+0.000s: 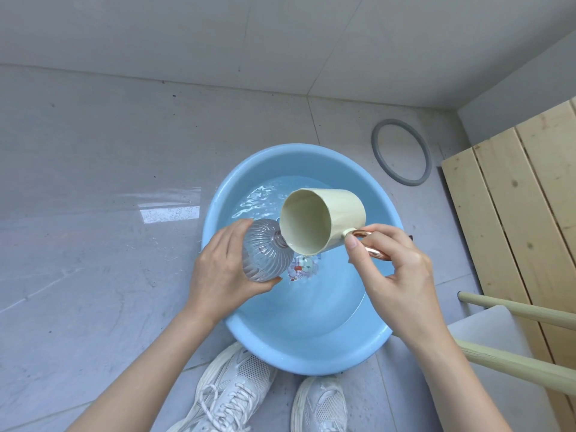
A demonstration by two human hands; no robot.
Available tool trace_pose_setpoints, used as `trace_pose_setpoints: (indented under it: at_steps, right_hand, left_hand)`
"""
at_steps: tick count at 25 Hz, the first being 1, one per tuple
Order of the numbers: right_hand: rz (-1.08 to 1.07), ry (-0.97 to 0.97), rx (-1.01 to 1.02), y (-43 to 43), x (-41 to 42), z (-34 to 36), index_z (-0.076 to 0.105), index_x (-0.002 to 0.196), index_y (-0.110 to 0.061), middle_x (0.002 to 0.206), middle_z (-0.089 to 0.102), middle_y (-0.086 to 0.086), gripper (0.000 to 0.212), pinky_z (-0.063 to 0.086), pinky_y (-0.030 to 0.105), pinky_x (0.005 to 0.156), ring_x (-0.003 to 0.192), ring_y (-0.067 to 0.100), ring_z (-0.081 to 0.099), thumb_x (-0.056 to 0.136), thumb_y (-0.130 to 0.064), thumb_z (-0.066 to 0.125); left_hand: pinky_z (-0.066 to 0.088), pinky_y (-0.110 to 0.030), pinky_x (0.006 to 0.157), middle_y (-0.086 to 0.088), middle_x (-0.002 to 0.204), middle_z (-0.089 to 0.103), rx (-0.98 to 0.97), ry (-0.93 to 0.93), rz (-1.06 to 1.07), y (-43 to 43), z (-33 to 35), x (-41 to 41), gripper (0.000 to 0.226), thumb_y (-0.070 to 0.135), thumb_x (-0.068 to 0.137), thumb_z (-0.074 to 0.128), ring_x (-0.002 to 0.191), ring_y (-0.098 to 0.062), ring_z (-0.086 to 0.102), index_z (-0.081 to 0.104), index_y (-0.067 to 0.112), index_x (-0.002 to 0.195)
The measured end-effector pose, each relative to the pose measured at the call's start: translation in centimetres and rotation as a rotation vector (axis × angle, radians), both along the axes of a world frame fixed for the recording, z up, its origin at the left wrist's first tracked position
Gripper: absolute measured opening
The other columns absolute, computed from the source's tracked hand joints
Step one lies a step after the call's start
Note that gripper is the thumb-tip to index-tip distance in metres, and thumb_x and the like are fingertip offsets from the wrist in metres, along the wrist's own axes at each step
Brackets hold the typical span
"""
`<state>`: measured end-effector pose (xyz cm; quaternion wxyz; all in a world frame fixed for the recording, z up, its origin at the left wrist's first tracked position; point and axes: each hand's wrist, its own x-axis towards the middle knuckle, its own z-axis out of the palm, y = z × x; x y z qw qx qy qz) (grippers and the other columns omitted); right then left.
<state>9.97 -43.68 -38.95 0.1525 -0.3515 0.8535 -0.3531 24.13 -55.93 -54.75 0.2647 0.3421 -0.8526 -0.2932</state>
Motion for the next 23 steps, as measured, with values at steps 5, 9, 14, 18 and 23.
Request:
trace_pose_setpoints:
  at_steps: [5, 9, 14, 18, 23]
  right_hand:
    - [-0.101, -0.261, -0.038, 0.2, 0.2, 0.5, 0.067, 0.066, -0.020, 0.083, 0.066, -0.003, 0.027, 0.043, 0.012, 0.068, 0.071, -0.001, 0.060, 0.081, -0.042, 0.062]
    - [-0.222, -0.452, -0.055, 0.9, -0.5, 0.3, 0.064, 0.058, -0.013, 0.064, 0.062, -0.005, 0.040, 0.052, 0.042, 0.090, 0.078, 0.013, 0.063, 0.081, -0.046, 0.068]
    - [-0.242, -0.600, -0.194, 1.4, -1.7, 0.6, 0.064, 0.054, -0.017, 0.075, 0.065, 0.004, 0.039, 0.055, 0.032, 0.087, 0.102, 0.017, 0.067, 0.084, -0.041, 0.062]
    - [-0.304, -0.688, -0.280, 1.6, -2.7, 0.8, 0.061, 0.052, -0.013, 0.080, 0.063, 0.009, 0.038, 0.056, 0.025, 0.080, 0.099, 0.019, 0.068, 0.080, -0.039, 0.058]
    - [-0.339, -0.699, -0.223, 2.2, -3.7, -2.7, 0.060, 0.052, -0.016, 0.080, 0.068, 0.003, 0.041, 0.052, 0.029, 0.086, 0.094, 0.015, 0.067, 0.088, -0.037, 0.056]
  left_hand:
    - [0.038, -0.027, 0.093, -0.010, 0.121, 0.062, 0.021, -0.012, 0.009, 0.0, 0.1, -0.1, 0.101, 0.047, 0.044, 0.091, 0.110, -0.021, 0.052, 0.051, 0.001, 0.124]
    - [0.038, -0.026, 0.090, -0.011, 0.119, 0.062, 0.041, -0.035, 0.030, 0.1, 0.3, -0.1, 0.102, 0.045, 0.042, 0.092, 0.108, -0.021, 0.051, 0.051, 0.000, 0.124]
    - [0.036, -0.027, 0.094, -0.014, 0.120, 0.061, 0.011, -0.059, 0.035, 0.1, 0.4, 0.0, 0.108, 0.047, 0.044, 0.092, 0.110, -0.021, 0.048, 0.047, -0.002, 0.130]
    - [0.037, -0.028, 0.094, -0.014, 0.120, 0.061, -0.015, -0.077, 0.023, 0.2, 0.3, -0.1, 0.106, 0.044, 0.044, 0.093, 0.111, -0.021, 0.048, 0.049, -0.002, 0.129]
    - [0.037, -0.028, 0.091, -0.013, 0.118, 0.062, -0.016, -0.108, 0.025, 0.3, 0.3, -0.2, 0.104, 0.042, 0.039, 0.094, 0.109, -0.020, 0.049, 0.050, 0.002, 0.125]
